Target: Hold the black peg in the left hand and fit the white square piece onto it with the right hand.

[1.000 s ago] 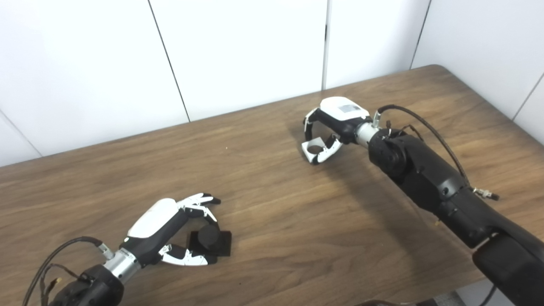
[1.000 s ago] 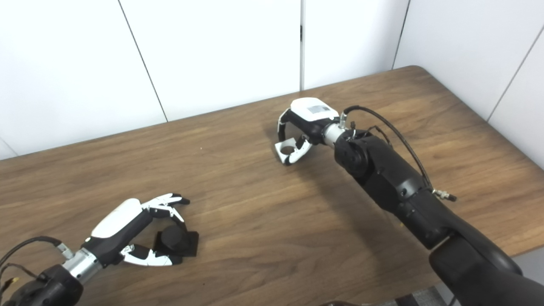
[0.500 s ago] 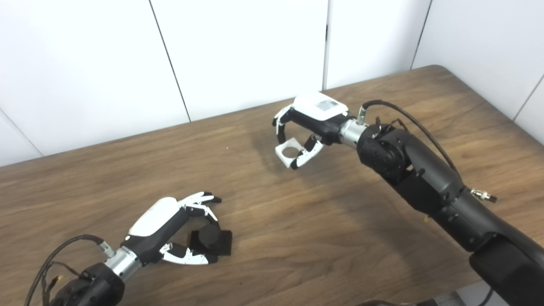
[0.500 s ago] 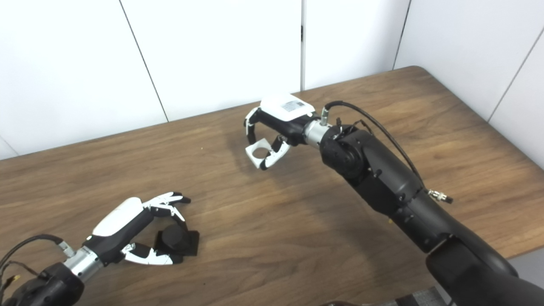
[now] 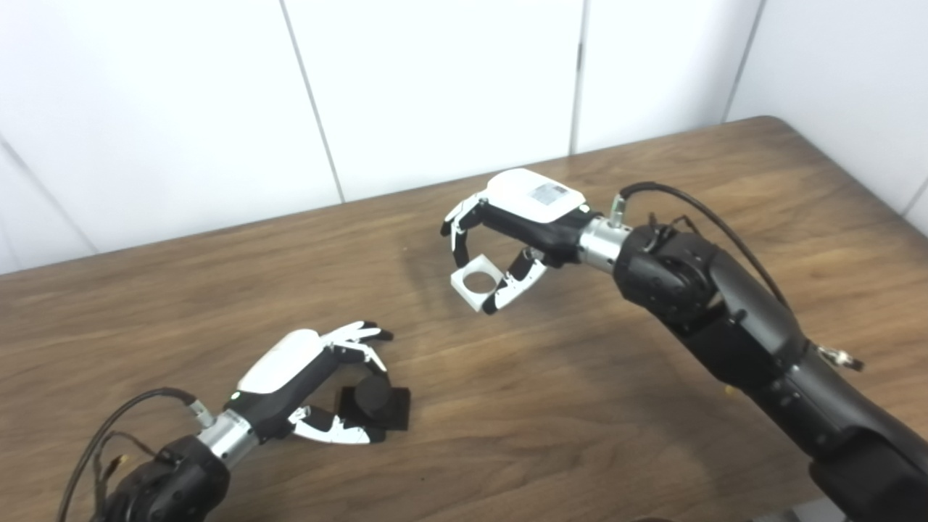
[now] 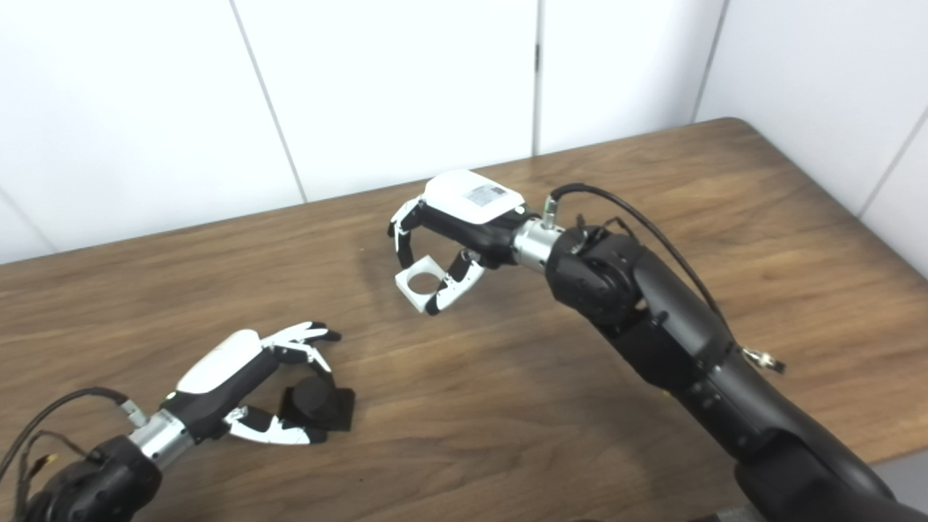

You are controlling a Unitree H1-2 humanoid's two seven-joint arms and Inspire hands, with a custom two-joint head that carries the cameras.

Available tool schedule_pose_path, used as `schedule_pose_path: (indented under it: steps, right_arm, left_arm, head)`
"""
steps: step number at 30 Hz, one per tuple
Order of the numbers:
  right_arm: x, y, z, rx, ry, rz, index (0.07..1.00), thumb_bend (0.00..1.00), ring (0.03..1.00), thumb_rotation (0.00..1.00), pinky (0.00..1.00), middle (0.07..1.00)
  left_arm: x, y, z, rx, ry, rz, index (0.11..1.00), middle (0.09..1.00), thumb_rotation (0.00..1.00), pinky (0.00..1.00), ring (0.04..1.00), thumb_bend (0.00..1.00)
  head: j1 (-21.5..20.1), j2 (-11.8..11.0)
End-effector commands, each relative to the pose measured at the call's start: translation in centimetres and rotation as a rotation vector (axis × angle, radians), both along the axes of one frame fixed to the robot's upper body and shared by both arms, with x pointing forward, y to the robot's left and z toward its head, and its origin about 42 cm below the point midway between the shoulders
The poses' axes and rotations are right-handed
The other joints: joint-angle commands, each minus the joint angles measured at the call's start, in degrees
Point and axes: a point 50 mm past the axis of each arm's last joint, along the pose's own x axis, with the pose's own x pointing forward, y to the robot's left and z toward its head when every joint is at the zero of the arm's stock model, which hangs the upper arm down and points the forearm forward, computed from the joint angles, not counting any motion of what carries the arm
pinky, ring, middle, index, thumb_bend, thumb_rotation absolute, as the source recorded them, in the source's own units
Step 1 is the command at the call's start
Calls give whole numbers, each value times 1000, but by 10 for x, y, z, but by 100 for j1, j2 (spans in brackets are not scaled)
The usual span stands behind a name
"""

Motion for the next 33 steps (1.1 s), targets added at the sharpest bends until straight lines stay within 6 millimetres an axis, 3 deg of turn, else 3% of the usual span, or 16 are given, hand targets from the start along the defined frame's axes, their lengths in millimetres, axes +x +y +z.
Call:
schedule_pose_path:
  steps: [1, 18, 33]
  right_arm:
    - [-5, 10, 25, 35, -83, 69, 481, 519, 803, 142, 800, 763]
    - [-37, 30, 32, 100, -41, 192, 481, 518, 814, 140, 832, 766]
    - [-40, 38, 20, 141, 2, 223, 481, 519, 817, 139, 835, 763]
  left_arm:
    - [-4, 8, -27, 154, 95, 30, 490, 888, 64, 881, 945, 523]
    - [-1, -11, -30, 155, 101, 28, 491, 895, 69, 891, 956, 523]
    - [-1, -30, -31, 155, 100, 25, 491, 898, 69, 900, 953, 523]
  head:
    - [61, 16]
    - [924, 157]
    - [1554, 273]
